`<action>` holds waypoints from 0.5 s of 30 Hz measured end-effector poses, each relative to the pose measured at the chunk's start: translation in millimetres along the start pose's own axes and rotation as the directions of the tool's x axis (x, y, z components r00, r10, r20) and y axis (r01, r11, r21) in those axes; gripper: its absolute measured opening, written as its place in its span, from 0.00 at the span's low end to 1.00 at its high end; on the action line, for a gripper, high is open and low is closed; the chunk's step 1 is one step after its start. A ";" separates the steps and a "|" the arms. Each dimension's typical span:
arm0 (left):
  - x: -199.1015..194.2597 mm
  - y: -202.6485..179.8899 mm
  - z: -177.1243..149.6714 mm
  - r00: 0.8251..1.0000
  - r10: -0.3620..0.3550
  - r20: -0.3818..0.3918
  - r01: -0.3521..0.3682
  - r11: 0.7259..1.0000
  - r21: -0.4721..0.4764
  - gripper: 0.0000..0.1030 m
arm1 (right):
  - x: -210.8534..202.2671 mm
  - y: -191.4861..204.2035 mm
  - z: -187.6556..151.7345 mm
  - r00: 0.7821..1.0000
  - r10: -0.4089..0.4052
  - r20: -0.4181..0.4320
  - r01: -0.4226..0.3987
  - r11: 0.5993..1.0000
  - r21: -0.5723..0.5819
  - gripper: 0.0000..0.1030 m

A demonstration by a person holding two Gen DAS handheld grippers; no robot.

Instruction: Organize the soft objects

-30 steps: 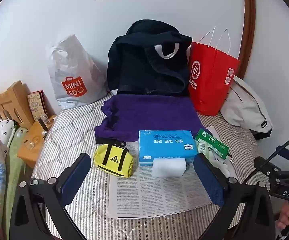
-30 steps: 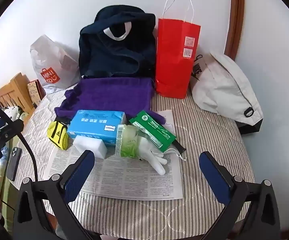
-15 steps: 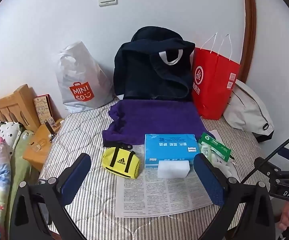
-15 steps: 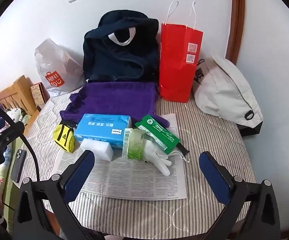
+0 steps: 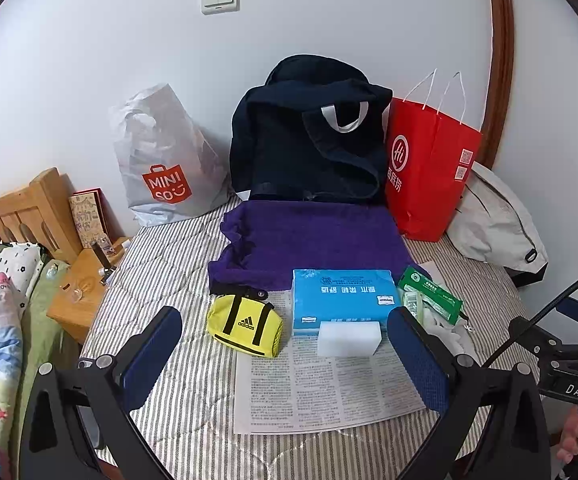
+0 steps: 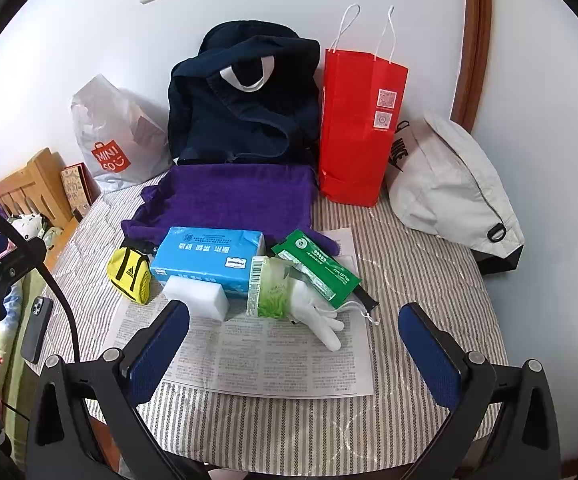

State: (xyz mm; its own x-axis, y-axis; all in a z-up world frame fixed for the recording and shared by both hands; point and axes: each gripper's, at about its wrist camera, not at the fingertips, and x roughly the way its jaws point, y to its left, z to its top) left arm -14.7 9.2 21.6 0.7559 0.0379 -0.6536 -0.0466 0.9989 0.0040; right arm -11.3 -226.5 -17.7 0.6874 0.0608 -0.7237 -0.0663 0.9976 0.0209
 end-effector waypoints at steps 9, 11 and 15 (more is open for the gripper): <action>0.5 -0.3 -1.4 1.000 0.002 0.004 -0.002 1.000 -0.005 1.00 | -0.5 -0.6 0.5 1.000 -0.005 -0.002 0.005 1.000 0.004 1.00; 0.5 -0.9 -1.4 1.000 0.003 0.003 -0.003 1.000 -0.004 1.00 | -0.7 -1.2 1.3 1.000 -0.003 -0.002 0.003 1.000 0.006 1.00; 0.4 -0.6 -1.8 1.000 0.002 0.003 -0.002 1.000 -0.006 1.00 | -0.6 -0.7 1.6 1.000 -0.004 0.000 0.004 1.000 0.006 1.00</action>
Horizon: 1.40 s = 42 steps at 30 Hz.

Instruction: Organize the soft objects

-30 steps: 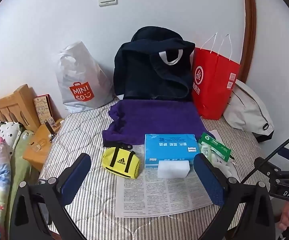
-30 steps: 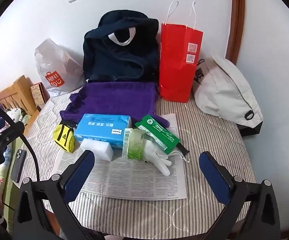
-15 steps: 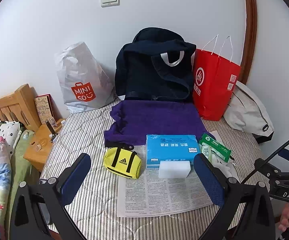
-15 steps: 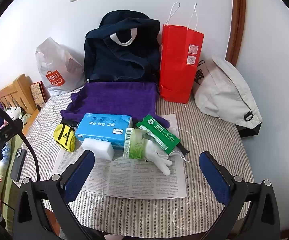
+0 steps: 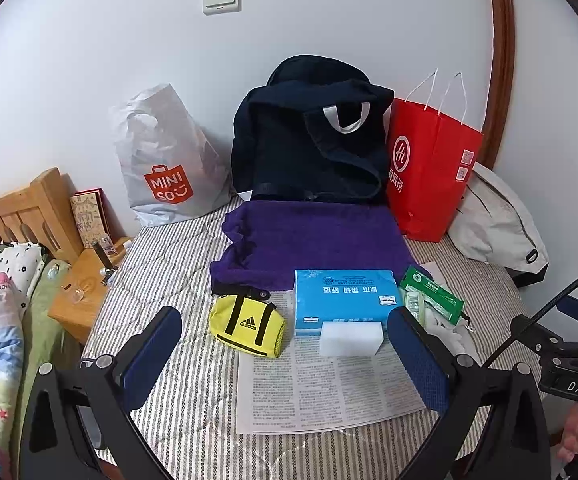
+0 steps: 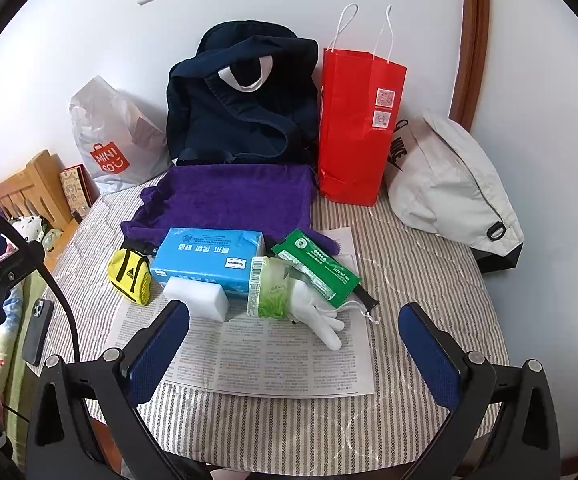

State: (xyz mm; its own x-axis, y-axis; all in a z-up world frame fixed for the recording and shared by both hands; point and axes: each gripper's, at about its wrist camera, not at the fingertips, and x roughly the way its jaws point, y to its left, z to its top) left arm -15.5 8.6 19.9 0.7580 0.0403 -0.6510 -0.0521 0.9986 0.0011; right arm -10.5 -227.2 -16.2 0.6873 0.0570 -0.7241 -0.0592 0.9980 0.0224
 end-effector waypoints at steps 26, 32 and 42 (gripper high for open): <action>0.3 5.7 -3.8 1.000 -0.004 -0.003 0.004 1.000 0.005 1.00 | -3.9 2.0 1.3 1.000 -0.006 0.007 0.006 1.000 -0.004 1.00; 0.9 4.6 -4.1 1.000 -0.003 -0.007 0.003 1.000 0.005 1.00 | -4.4 2.5 1.6 1.000 -0.008 0.007 0.008 1.000 -0.004 1.00; 0.2 2.1 -5.8 1.000 -0.002 -0.001 0.002 1.000 0.011 1.00 | -5.5 4.4 1.8 1.000 -0.010 0.011 0.010 1.000 -0.005 1.00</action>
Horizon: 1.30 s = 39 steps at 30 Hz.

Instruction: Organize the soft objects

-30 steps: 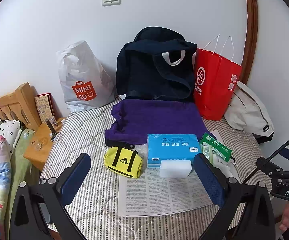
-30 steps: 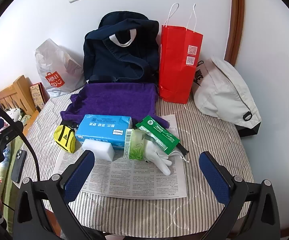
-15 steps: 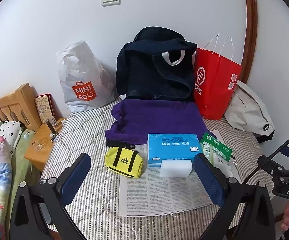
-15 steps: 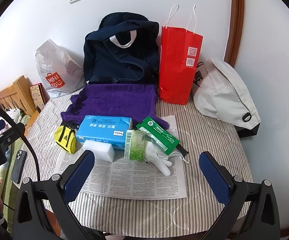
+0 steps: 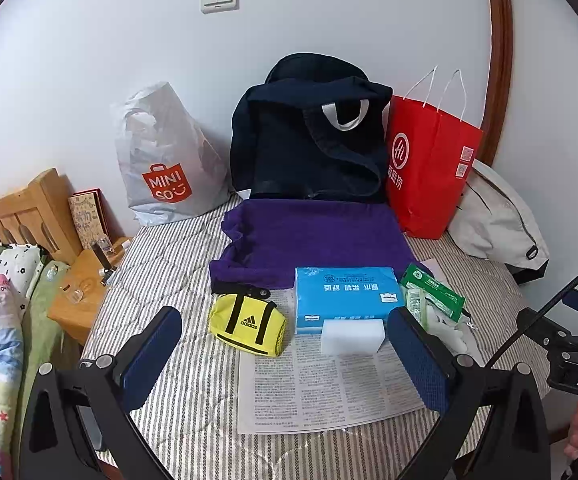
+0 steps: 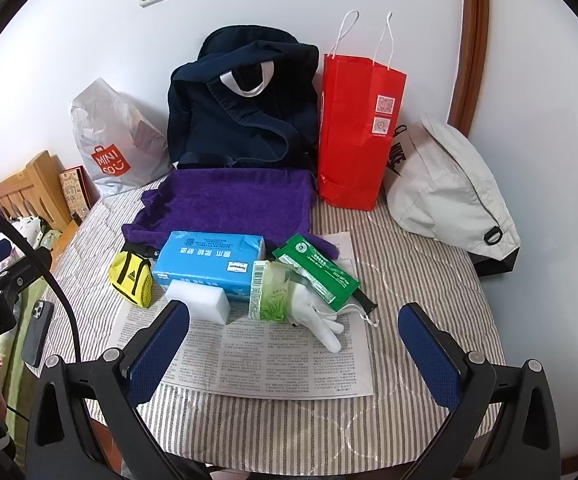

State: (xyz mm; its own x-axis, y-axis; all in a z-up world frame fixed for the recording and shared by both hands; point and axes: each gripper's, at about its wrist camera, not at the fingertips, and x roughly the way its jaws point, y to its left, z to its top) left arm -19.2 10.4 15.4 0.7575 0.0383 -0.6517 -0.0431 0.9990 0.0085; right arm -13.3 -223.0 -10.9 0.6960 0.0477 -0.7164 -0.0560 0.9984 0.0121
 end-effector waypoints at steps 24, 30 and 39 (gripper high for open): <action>38.4 3.8 -12.8 0.998 -0.022 -0.061 0.023 0.999 0.021 1.00 | 16.3 -9.5 -1.5 1.000 0.000 -0.016 0.000 1.000 0.017 1.00; 75.3 25.0 -25.2 0.993 0.003 -0.115 -0.004 1.000 -0.007 1.00 | 34.2 -14.6 -5.1 0.999 0.010 -0.040 -0.010 1.000 0.023 1.00; 136.6 50.0 -46.8 0.983 0.006 -0.181 -0.011 0.999 -0.031 1.00 | 72.4 -14.9 -16.3 0.993 0.006 -0.117 -0.006 1.000 0.006 1.00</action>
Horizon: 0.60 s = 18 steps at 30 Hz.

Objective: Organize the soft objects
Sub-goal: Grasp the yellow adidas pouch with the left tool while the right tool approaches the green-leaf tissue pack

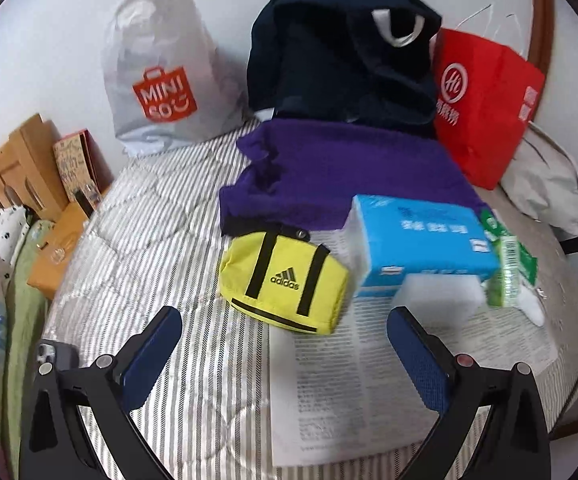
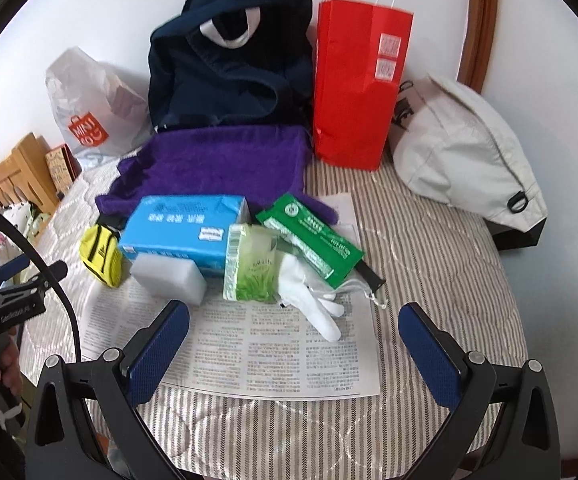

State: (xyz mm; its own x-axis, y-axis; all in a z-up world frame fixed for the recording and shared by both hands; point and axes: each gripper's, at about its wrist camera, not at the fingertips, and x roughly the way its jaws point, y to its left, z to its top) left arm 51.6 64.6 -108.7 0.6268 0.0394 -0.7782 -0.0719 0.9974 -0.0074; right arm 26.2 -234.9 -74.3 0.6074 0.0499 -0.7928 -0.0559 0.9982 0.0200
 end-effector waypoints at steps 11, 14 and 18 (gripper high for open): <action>53.4 -17.3 -1.9 0.999 0.032 0.005 -0.032 0.998 0.062 0.99 | 36.6 7.7 -0.4 0.997 -0.032 -0.074 0.029 0.998 -0.047 1.00; 65.4 -29.0 -5.5 0.997 0.073 0.007 -0.073 0.991 0.116 0.99 | 43.3 6.0 -0.7 0.995 -0.042 -0.087 0.037 0.998 -0.053 1.00; 76.3 -37.5 -9.4 0.993 0.119 0.014 -0.120 0.982 0.148 0.99 | 55.2 0.8 -1.7 0.992 -0.055 -0.116 0.050 0.997 -0.051 1.00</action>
State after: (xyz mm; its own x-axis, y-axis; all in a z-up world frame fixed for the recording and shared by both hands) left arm 94.8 29.7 -173.8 0.6246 0.1587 -0.7647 -0.0311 0.9834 0.1787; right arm 58.4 -231.5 -119.0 0.5137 -0.0095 -0.8579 -0.0660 0.9965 -0.0506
